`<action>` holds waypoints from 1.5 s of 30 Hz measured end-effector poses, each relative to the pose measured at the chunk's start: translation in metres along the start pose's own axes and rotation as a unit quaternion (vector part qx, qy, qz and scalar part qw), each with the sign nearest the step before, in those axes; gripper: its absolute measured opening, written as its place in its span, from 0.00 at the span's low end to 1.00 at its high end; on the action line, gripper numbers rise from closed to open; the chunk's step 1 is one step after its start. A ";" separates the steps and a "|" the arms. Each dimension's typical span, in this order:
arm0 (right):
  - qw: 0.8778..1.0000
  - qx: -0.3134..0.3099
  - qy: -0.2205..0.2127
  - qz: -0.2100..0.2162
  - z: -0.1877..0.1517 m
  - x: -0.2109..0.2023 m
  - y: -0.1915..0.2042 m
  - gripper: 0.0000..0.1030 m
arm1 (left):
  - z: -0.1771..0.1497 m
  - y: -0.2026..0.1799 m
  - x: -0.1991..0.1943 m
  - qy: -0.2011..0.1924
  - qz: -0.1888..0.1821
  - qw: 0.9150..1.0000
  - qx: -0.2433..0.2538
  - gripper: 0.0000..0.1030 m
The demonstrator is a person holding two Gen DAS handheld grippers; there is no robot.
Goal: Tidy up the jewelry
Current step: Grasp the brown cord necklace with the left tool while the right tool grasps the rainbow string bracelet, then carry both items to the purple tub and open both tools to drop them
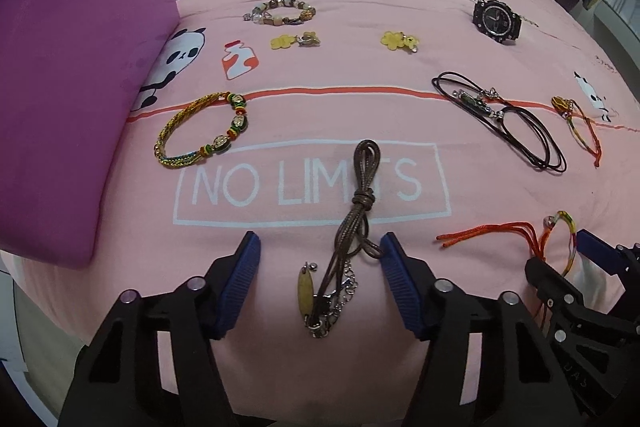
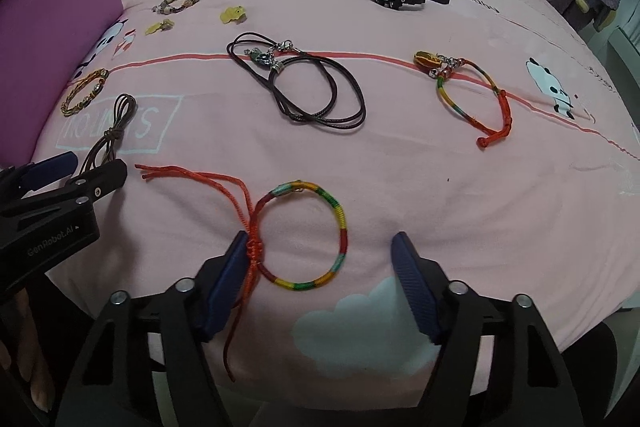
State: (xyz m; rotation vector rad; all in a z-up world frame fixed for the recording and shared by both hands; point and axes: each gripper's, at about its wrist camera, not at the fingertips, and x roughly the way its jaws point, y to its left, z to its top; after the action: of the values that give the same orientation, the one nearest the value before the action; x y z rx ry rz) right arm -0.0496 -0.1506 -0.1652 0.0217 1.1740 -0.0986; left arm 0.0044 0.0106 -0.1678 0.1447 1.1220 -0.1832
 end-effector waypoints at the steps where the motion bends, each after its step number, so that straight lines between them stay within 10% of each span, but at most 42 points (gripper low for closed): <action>1: 1.000 -0.002 0.000 0.000 0.001 0.000 0.001 0.45 | 0.000 -0.002 -0.001 0.000 -0.007 1.000 0.003 0.43; 6: 1.000 -0.003 0.007 0.022 0.005 -0.004 0.000 0.05 | 0.001 -0.015 -0.004 0.012 -0.036 0.999 0.022 0.06; 29: 0.985 0.024 -0.091 0.145 0.076 -0.130 0.007 0.05 | 0.054 0.033 -0.148 -0.075 -0.054 0.995 -0.020 0.05; 45: 0.952 -0.084 -0.153 0.253 0.180 -0.198 0.156 0.05 | 0.082 0.211 -0.217 -0.128 0.019 0.983 -0.130 0.05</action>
State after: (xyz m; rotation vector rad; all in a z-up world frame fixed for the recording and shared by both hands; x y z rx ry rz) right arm 0.0543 0.0052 0.0819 0.1511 0.8341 0.4381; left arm 0.0315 0.2148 0.0680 -0.0889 0.8768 -0.0180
